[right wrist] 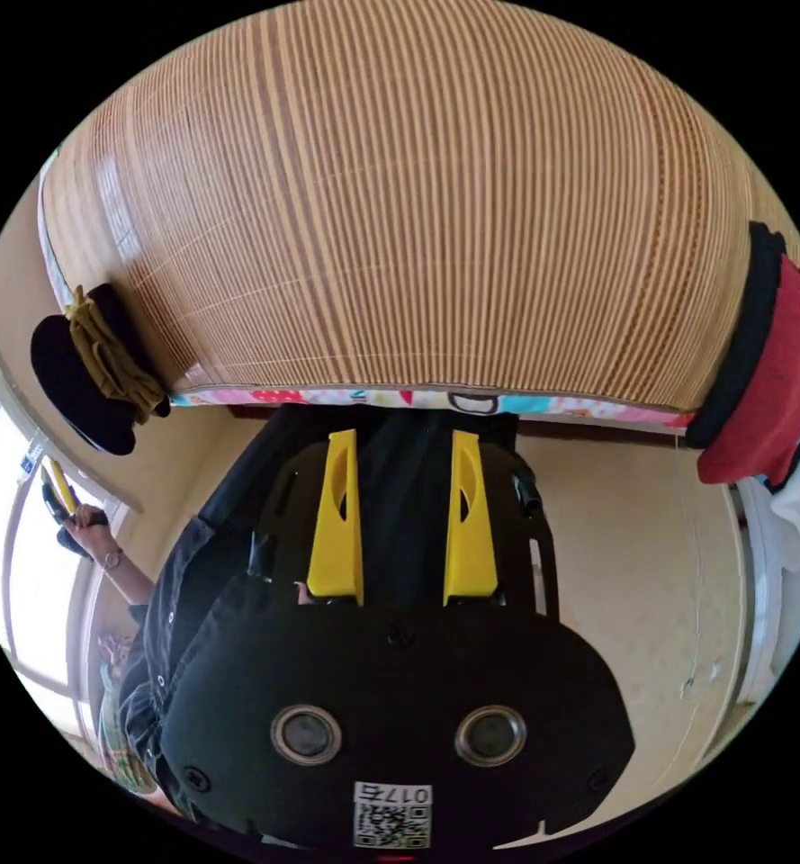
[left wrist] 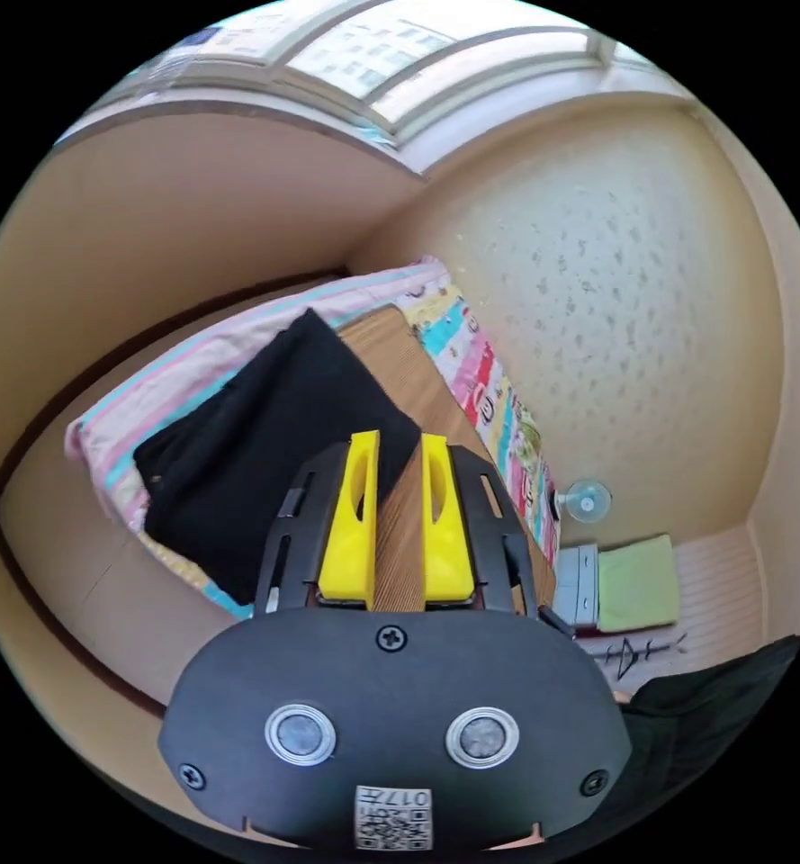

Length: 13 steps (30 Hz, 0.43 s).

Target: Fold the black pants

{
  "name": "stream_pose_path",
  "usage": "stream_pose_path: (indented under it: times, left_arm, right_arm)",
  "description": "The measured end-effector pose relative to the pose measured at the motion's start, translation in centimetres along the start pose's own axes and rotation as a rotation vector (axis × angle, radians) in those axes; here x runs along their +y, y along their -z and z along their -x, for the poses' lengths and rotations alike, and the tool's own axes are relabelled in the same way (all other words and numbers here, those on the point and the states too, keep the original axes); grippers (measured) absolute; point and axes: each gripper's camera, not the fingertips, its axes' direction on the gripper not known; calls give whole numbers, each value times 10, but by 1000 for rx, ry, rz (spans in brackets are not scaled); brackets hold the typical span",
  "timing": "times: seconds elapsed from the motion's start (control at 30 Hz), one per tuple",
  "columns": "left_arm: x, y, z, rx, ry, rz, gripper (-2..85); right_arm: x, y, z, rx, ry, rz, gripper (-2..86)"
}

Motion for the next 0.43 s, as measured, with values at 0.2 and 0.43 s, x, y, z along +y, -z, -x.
stream_pose_path:
  times: [0.2,0.43]
  left_arm:
    - [14,-182,-123,107,-403,709,7]
    - [104,-287,-204,242,-534,1140,-10]
  right_arm:
    - [39,-11,-4,-211,-22,58,38]
    - [93,-10,-32,-611,167,-116,10]
